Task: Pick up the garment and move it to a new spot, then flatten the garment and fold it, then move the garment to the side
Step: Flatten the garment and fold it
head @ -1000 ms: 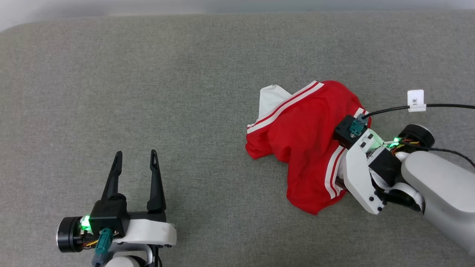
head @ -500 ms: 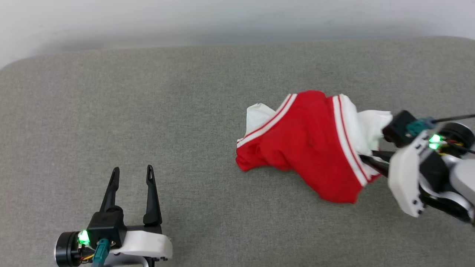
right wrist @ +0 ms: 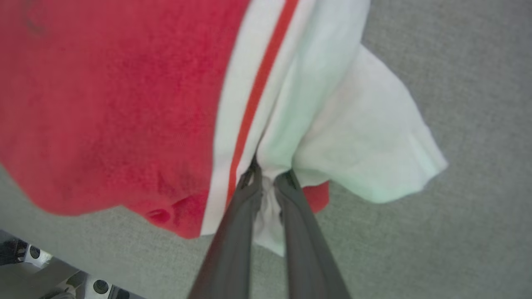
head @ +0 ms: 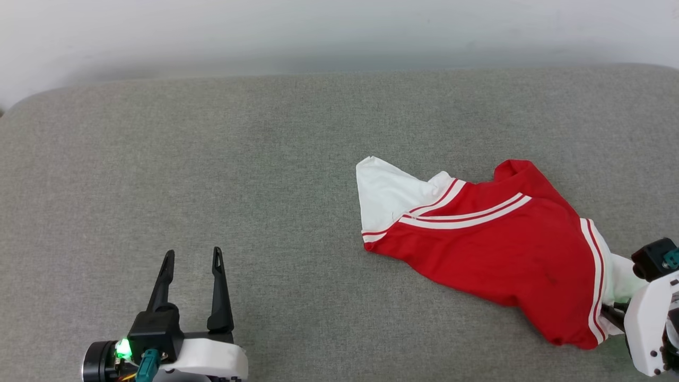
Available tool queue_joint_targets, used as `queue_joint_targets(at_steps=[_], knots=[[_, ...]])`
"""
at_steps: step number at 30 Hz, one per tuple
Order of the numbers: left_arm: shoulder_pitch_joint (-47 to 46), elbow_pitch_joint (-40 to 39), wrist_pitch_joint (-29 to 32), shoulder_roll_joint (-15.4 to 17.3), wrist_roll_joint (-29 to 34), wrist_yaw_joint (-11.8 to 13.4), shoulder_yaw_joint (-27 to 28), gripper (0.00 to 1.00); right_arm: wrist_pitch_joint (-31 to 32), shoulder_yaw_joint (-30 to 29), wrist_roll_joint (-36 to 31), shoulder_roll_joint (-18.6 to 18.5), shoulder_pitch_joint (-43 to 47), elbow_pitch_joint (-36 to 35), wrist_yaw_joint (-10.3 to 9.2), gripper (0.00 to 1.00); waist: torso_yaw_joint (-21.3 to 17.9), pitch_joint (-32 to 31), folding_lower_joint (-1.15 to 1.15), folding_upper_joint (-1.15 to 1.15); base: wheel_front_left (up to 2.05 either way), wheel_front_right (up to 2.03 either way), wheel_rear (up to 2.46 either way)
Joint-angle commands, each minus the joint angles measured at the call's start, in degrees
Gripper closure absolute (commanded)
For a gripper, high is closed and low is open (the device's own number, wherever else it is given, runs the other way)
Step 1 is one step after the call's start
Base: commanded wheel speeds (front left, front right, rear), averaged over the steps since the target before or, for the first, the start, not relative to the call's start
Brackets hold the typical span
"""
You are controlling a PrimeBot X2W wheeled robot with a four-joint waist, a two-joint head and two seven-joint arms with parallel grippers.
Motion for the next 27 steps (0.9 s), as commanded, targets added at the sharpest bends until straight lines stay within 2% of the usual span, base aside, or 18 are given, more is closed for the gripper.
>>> queue_joint_targets(at_steps=[1,2,3,4,9,14,17,20,21,27], knots=[[0.32,0.13,-0.15,-0.04,-0.12,0.07,0.16,0.00,-1.16,0.18,-0.20,1.73,2.57,1.37,-0.06,1.00,-0.05,-0.36,0.00,0.00,0.00,0.00,0.00],[0.56,0.24,-0.15,-0.04,-0.07,0.13,0.36,0.00,-2.50,-0.61,-0.38,2.25,2.41,1.70,-0.05,1.00,-0.19,-0.65,0.00,0.00,0.00,0.00,0.00],[0.78,0.39,-0.15,-0.04,-0.01,0.14,0.56,0.00,-4.02,-1.42,-0.86,2.58,2.21,1.74,-0.05,0.20,-0.36,-1.02,0.00,0.00,0.00,0.00,0.00],[0.90,0.51,-0.15,-0.04,0.08,0.06,0.71,0.00,-5.67,-2.39,-1.48,2.68,1.89,1.73,-0.05,0.00,-0.51,-1.34,0.00,0.00,0.00,0.00,0.00],[0.37,0.87,-0.15,0.07,0.92,-0.82,1.63,0.00,-14.10,-7.52,-5.85,2.13,0.99,0.22,-0.06,0.00,-1.60,-2.70,0.00,0.00,0.00,0.00,0.00],[-1.98,1.06,-0.15,1.22,1.70,-2.05,2.88,0.00,-23.84,-17.24,-12.77,4.30,1.22,-0.36,-0.05,0.00,-2.54,-3.15,0.00,0.00,0.00,0.00,0.00],[-4.10,1.40,-0.15,2.20,2.22,-3.03,3.27,0.00,-28.69,-24.91,-18.74,7.40,2.62,-0.54,-0.05,0.00,-2.93,-3.20,0.00,0.00,0.00,0.00,0.00],[-6.78,2.03,-0.15,3.46,2.79,-4.35,3.01,0.00,-30.89,-34.08,-25.58,12.16,4.63,-2.63,-0.05,0.00,-3.12,-3.09,0.00,0.00,0.00,0.00,0.00],[-6.78,2.03,-0.15,3.46,2.79,-4.35,3.01,0.00,-30.89,-34.08,-25.58,12.16,4.63,-2.63,-0.05,0.00,-3.12,-3.09,0.00,0.00,0.00,0.00,0.00],[-14.51,3.90,-0.15,5.74,3.07,-7.93,1.47,0.00,-31.70,-50.48,-39.53,24.14,11.94,-13.10,-0.05,0.00,-3.14,-1.94,0.00,0.00,0.00,0.00,0.00]])
